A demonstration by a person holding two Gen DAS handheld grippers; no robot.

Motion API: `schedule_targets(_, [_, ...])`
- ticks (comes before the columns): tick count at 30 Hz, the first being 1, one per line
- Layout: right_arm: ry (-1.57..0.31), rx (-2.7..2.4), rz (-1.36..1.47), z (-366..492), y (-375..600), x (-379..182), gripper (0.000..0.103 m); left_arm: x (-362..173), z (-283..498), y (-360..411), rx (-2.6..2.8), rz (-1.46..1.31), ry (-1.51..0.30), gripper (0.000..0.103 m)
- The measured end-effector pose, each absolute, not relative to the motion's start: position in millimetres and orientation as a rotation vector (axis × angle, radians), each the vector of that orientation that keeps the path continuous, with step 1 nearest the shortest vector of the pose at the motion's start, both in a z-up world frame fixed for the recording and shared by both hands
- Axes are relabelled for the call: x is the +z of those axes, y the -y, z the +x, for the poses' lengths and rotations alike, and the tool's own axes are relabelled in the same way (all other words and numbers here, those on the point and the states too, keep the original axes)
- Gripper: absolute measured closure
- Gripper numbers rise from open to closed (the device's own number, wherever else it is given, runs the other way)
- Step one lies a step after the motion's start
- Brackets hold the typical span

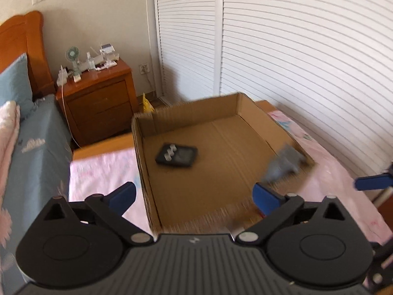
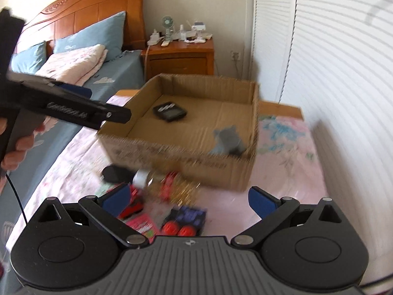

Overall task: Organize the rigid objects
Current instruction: 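Grasp the white plastic box with the left tool while the right tool moves toward the clear jar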

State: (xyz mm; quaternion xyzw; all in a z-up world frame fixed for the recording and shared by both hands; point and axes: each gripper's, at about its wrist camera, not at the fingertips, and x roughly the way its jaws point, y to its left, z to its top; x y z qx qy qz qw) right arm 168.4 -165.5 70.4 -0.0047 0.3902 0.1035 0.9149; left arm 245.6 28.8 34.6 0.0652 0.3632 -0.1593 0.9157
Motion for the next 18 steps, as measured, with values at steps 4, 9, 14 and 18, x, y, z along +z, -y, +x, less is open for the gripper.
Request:
schedule_targets(4, [-0.807,0.219,0.029,144,163,57,0.0,16,205,-38,-0.328,0.1,-0.747,0.002])
schedule_targets(9, [-0.769,0.185,0.081,115,171,44,0.0,-3,157,-38,-0.358,0.107,-0.744,0.002])
schedule_targets(14, [-0.752,0.125,0.177,96,193,32,0.0,-10,120,-31,-0.424,0.137,-0.716,0.002])
schedule_targets(18, [-0.767,0.063,0.149,87,207,22,0.0,-16,102,-19,-0.531,0.151,-0.737,0.002])
